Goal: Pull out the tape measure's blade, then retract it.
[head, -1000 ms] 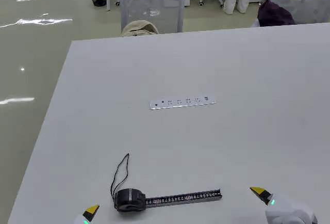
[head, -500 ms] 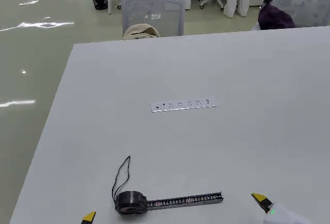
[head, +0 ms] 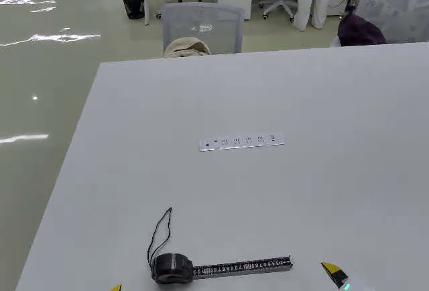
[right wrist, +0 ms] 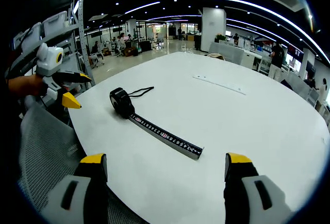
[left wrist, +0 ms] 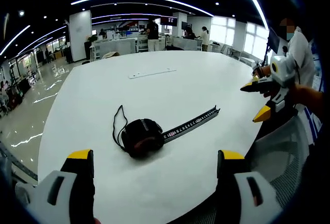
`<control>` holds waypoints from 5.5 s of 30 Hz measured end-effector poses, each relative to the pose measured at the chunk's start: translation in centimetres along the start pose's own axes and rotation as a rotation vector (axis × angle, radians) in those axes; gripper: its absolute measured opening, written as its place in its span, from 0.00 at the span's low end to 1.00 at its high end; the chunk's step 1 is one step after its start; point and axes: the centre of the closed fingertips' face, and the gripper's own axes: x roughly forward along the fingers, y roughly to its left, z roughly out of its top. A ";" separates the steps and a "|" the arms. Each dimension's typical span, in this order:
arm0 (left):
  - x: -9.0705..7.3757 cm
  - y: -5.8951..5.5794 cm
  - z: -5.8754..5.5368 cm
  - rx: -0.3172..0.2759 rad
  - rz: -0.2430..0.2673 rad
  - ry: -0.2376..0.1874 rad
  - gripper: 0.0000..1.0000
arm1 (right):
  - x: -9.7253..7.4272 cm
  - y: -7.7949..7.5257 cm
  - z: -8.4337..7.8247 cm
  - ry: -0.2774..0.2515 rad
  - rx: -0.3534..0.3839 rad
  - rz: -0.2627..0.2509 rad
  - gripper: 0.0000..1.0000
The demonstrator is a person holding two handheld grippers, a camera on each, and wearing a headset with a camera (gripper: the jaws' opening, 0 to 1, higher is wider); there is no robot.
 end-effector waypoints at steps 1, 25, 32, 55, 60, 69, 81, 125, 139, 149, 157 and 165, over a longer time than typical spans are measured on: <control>0.0 0.0 0.0 -0.002 0.003 0.001 0.99 | 0.0 0.1 0.1 -0.002 -0.001 0.002 0.96; -0.1 0.2 0.2 -0.056 0.077 -0.007 0.99 | 0.1 0.4 -0.1 -0.001 -0.005 0.011 0.96; -0.1 0.1 0.2 -0.062 0.098 -0.008 0.99 | 0.2 0.5 0.2 -0.006 -0.011 0.024 0.95; 2.0 0.3 0.4 -0.111 0.147 -0.001 0.99 | 1.3 0.5 -0.4 -0.001 -0.006 0.076 0.92; 2.6 0.6 0.7 -0.129 0.159 -0.008 0.98 | 1.7 0.3 -0.3 -0.004 -0.002 0.086 0.91; 3.7 0.9 0.5 -0.170 0.173 -0.001 0.98 | 2.4 -0.4 -0.5 -0.001 0.003 0.098 0.90; 4.8 1.3 0.0 -0.195 0.187 0.024 0.95 | 3.4 -1.9 -1.1 0.018 -0.069 0.127 0.81; 9.0 2.3 -0.9 -0.268 0.240 0.081 0.81 | 6.9 -5.5 -2.5 0.076 -0.417 0.459 0.43; 9.6 2.6 -1.4 -0.291 0.248 0.093 0.78 | 9.0 -6.4 -3.5 0.096 -0.520 0.543 0.28; 10.2 2.6 -1.3 -0.292 0.246 0.095 0.76 | 10.1 -6.3 -4.4 0.111 -0.534 0.590 0.21; 10.2 2.9 -1.3 -0.294 0.256 0.092 0.76 | 10.4 -6.3 -5.6 0.133 -0.557 0.621 0.17; 10.6 2.9 -1.4 -0.295 0.267 0.087 0.75 | 10.3 -6.2 -5.5 0.113 -0.530 0.629 0.13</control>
